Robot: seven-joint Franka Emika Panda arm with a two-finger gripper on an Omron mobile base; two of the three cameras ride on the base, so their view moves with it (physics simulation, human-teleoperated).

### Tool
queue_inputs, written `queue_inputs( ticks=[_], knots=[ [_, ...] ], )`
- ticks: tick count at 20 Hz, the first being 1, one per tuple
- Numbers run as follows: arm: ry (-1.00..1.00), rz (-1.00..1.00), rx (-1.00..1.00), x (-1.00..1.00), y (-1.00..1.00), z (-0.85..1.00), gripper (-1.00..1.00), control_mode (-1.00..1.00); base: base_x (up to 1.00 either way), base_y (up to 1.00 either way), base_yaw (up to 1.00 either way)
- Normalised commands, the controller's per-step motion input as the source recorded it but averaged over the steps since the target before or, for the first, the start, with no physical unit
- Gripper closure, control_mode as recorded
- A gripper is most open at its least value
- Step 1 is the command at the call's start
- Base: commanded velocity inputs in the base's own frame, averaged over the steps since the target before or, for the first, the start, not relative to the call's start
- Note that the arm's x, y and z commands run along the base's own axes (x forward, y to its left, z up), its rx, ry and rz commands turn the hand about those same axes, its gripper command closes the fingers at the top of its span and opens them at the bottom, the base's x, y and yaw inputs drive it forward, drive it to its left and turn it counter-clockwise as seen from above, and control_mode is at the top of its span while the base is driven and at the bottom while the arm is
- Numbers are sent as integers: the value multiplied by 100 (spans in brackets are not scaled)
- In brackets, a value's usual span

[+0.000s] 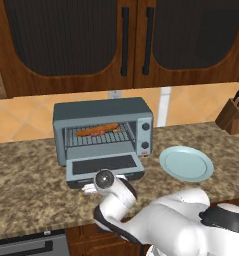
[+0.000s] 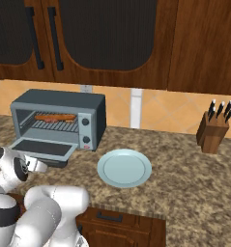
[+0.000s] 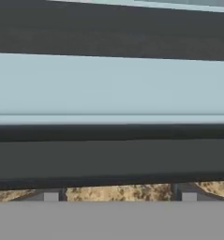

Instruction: Pick up the kebab skewer and baguette bread, and place them inside the toaster oven. Close the toaster oven door and start by setting the timer.

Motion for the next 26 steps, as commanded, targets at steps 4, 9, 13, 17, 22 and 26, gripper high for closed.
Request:
queue_inputs(
  ticks=[4,9,13,17,22,26],
  knots=[
    [-16,-1,0,64,-36,68,-100,-100,0,0,0],
    [-27,0,0,68,-30,60,-100,-100,0,0,0],
    [-34,0,1,84,-26,55,-100,-100,0,0,0],
    [-29,0,0,79,-32,57,-100,-100,0,0,0],
    [-31,-1,0,67,-28,38,-100,-100,0,0,0],
    [-21,0,0,49,-33,8,-100,-100,0,0,0]
  ],
)
